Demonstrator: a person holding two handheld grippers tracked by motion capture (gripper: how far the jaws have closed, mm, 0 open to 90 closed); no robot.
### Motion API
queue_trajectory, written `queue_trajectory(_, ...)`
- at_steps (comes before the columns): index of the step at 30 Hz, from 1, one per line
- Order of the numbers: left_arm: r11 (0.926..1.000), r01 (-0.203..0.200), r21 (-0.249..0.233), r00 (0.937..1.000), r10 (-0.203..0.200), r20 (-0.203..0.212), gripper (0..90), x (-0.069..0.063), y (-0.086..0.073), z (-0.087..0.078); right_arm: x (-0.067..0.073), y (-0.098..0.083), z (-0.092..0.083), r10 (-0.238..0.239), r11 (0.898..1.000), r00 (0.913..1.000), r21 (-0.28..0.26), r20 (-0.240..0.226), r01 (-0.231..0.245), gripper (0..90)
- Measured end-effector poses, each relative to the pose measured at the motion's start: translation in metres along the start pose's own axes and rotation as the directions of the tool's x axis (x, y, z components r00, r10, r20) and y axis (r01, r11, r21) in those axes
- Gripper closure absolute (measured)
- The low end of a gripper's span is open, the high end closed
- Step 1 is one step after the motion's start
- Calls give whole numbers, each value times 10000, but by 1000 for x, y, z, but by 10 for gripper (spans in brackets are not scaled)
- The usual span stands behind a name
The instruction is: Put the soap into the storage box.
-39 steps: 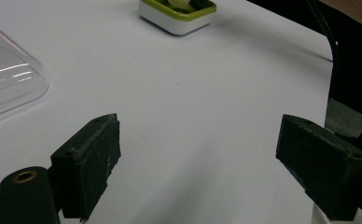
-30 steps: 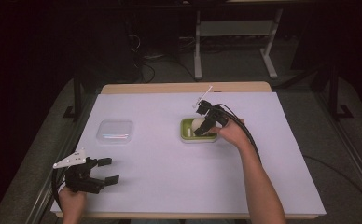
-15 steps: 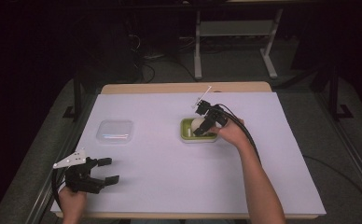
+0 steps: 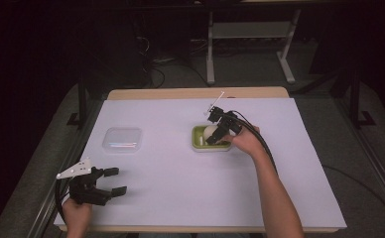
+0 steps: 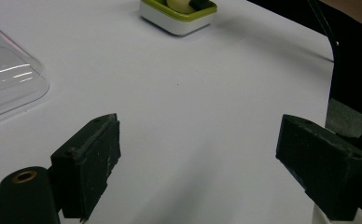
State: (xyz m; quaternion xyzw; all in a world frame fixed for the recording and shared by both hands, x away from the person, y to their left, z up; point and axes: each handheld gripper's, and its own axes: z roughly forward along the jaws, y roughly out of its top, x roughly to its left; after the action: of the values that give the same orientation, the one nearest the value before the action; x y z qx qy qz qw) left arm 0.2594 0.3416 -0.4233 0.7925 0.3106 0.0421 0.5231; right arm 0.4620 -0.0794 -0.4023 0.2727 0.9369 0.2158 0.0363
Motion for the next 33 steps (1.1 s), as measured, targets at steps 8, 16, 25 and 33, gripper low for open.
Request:
queue_trajectory(8,10000,-4,-4,10000,4,-4,132,0,0,0,0,0,0,-12,10000,10000,18,49,12,240)
queue_trajectory(16,10000,12,-23,10000,-12,-1,132,0,0,0,-1,-1,0,68,9999,9999,139,128,-70,239)
queue_trajectory(25,10000,8,7,10000,-8,9,132,0,0,0,-2,-2,-8,39,9995,9998,-329,201,-33,260)
queue_trajectory(33,10000,-20,-8,10000,20,21,132,-1,1,1,-1,-8,-20,180,9977,9998,-660,-70,-184,264)
